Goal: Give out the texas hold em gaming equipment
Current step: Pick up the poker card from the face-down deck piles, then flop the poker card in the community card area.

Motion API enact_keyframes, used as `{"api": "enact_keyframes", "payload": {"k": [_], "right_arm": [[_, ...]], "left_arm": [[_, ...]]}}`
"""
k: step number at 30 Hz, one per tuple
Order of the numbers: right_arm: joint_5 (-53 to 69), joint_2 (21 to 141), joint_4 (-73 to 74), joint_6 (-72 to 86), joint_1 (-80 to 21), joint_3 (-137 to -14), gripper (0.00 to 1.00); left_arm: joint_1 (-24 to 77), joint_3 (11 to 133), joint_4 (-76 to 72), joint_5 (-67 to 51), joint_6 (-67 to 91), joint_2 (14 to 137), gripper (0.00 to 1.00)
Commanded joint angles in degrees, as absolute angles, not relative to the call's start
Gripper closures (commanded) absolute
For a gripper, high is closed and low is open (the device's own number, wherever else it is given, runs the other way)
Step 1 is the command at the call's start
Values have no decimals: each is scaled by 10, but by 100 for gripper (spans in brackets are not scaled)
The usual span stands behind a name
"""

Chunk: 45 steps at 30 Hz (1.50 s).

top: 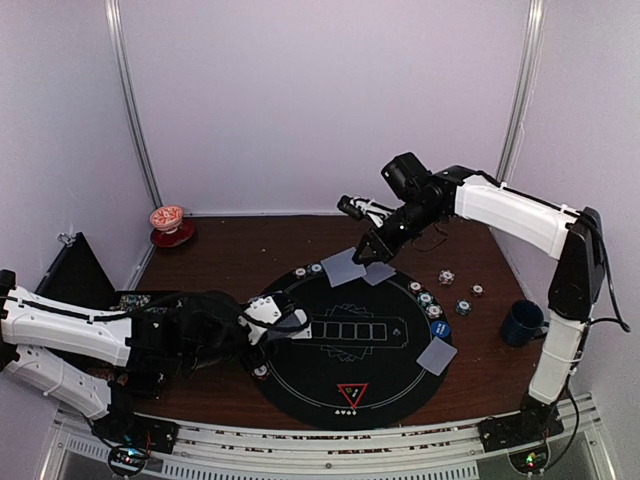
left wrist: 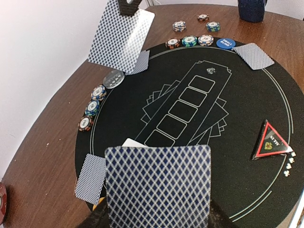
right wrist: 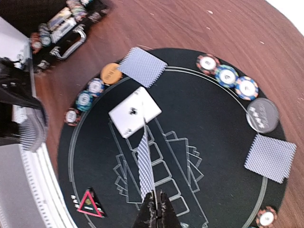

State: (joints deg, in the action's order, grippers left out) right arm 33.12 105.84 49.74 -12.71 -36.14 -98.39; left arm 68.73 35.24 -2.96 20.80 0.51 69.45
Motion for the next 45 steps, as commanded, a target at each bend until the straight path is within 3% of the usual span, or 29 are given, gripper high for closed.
{"api": "enact_keyframes", "payload": {"k": [1, 12, 18, 31, 45], "right_arm": [[177, 1041, 455, -125, -375, -957, 100], [-112, 1106, 384, -136, -487, -920, 100], [-188, 1165, 383, -137, -536, -920, 100], [-46, 1192, 400, -165, -580, -930, 100], [-40, 1224, 401, -168, -583, -931, 97]], "left_arm": [[688, 363, -56, 221, 11, 691, 46], [688, 359, -54, 232, 13, 679, 46], [688, 358, -53, 231, 14, 672, 46], [688, 357, -55, 230, 15, 669, 46], [688, 356, -55, 229, 15, 669, 46]]}}
